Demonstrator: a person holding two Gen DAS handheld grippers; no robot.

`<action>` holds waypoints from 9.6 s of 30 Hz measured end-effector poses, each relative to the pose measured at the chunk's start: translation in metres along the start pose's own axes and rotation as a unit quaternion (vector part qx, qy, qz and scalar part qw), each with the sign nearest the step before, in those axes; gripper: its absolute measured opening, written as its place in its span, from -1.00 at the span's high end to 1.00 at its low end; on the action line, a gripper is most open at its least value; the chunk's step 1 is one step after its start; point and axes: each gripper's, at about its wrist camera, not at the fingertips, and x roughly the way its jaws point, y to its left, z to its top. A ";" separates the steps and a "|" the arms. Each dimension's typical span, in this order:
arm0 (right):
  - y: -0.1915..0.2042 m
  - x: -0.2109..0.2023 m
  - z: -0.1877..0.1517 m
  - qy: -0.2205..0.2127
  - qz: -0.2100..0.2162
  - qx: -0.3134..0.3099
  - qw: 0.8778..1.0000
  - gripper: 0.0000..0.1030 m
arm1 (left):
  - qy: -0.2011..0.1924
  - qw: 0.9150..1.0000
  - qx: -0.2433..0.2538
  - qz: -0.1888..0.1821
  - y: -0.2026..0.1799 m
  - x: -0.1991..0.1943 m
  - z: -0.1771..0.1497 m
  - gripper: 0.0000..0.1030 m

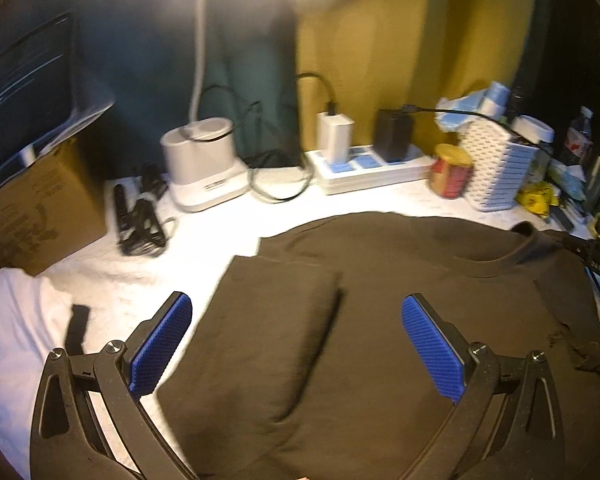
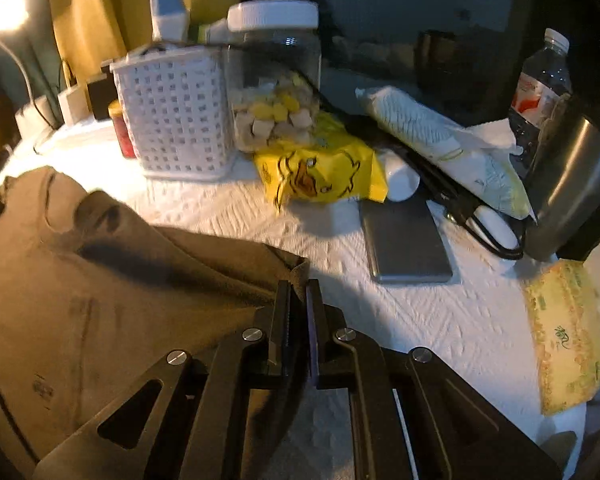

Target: Fold small clothes

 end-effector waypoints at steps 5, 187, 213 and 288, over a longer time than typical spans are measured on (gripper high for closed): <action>0.005 -0.001 -0.001 -0.002 -0.003 0.004 1.000 0.84 | 0.009 1.000 -0.008 0.022 0.021 0.004 -0.008 -0.99; 0.057 0.032 0.055 0.049 0.156 -0.104 0.981 0.23 | 0.093 0.974 0.158 -0.131 -0.045 0.122 0.076 0.23; 0.074 0.015 0.075 -0.054 0.066 -0.154 0.984 0.92 | 0.023 0.965 0.219 -0.145 -0.072 0.092 0.060 0.91; 0.075 -0.124 -0.117 0.038 0.006 -0.009 0.999 0.03 | 0.096 0.982 0.083 -0.138 0.030 -0.025 -0.089 -0.30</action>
